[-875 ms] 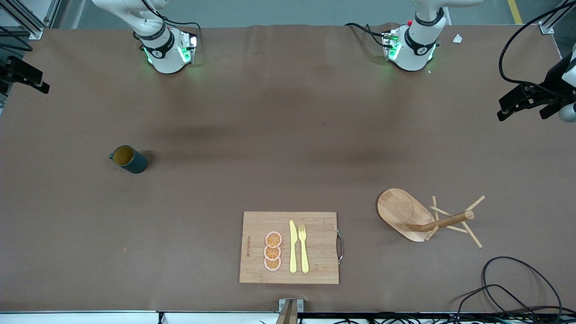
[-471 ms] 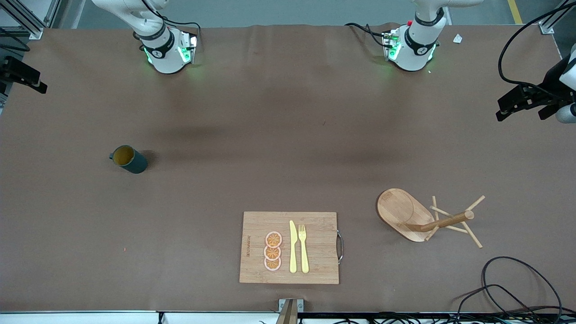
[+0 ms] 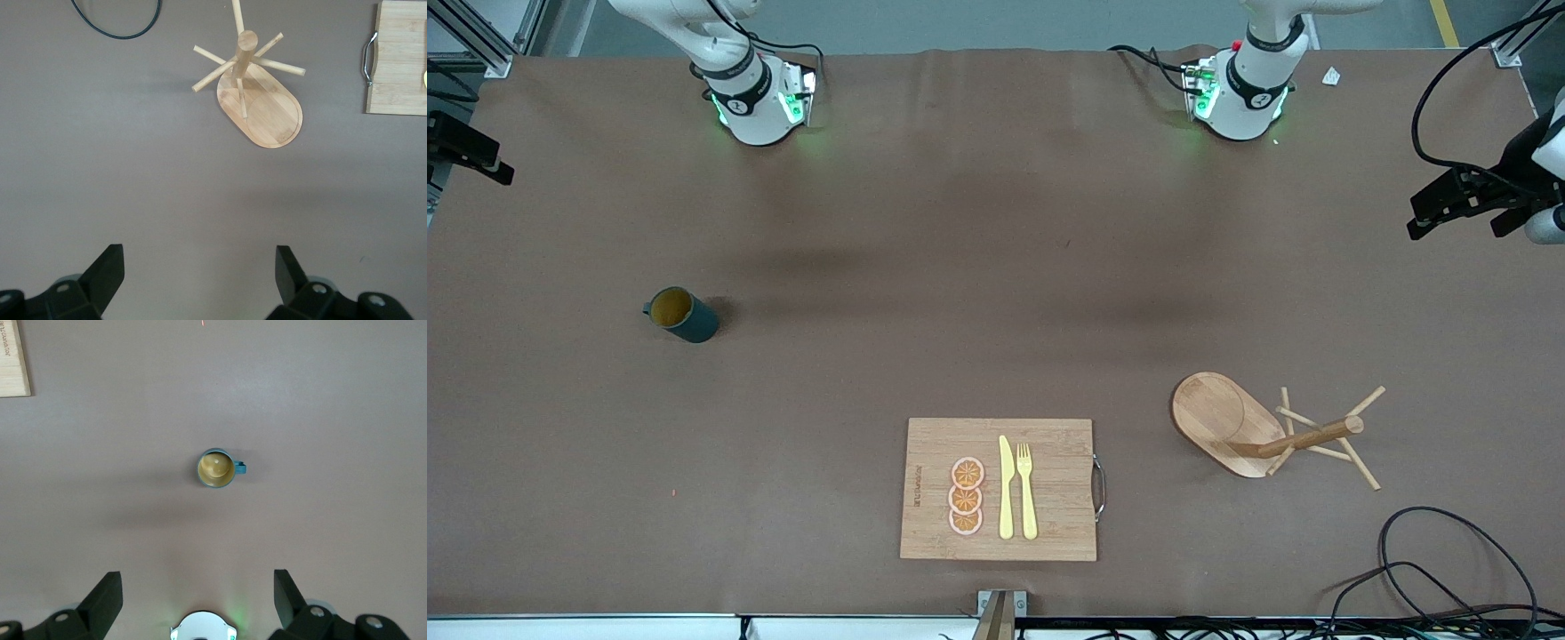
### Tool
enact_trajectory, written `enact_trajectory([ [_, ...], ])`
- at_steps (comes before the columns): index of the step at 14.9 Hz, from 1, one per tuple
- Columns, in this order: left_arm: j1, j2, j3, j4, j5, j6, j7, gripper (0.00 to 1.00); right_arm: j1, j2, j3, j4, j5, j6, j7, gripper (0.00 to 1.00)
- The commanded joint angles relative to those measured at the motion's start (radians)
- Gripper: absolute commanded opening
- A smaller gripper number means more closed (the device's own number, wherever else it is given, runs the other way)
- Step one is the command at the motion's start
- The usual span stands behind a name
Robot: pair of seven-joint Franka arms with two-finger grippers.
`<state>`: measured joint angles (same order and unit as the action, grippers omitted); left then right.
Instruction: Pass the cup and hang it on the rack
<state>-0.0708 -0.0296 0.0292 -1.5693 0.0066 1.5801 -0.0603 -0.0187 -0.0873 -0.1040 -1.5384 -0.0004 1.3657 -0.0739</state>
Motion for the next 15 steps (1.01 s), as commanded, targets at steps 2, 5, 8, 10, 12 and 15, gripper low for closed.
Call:
enact_trajectory([
  [2,0.003,0.01,0.001,0.02,0.009,-0.012,0.005,1.0,-0.009,0.006,0.003,0.011,0.004,-0.002,-0.012,1.0],
  [5,0.002,0.016,0.003,0.021,0.032,0.0,-0.001,1.0,-0.006,0.033,0.004,0.014,0.003,-0.004,-0.001,1.0],
  [8,0.0,0.017,0.001,0.02,0.041,0.023,0.014,1.0,-0.006,0.066,0.004,0.018,0.004,0.013,-0.012,1.0],
  [10,0.0,0.014,-0.005,0.021,0.041,0.023,0.033,1.0,-0.009,0.131,0.006,0.02,0.007,0.035,-0.009,1.0],
  [12,0.0,0.016,-0.003,0.021,0.039,0.021,0.101,1.0,-0.007,0.194,0.004,0.02,0.008,0.065,-0.015,1.0],
  [15,0.003,0.017,0.0,0.023,0.039,0.02,0.128,1.0,-0.001,0.224,0.009,-0.006,0.013,0.113,-0.05,1.0],
])
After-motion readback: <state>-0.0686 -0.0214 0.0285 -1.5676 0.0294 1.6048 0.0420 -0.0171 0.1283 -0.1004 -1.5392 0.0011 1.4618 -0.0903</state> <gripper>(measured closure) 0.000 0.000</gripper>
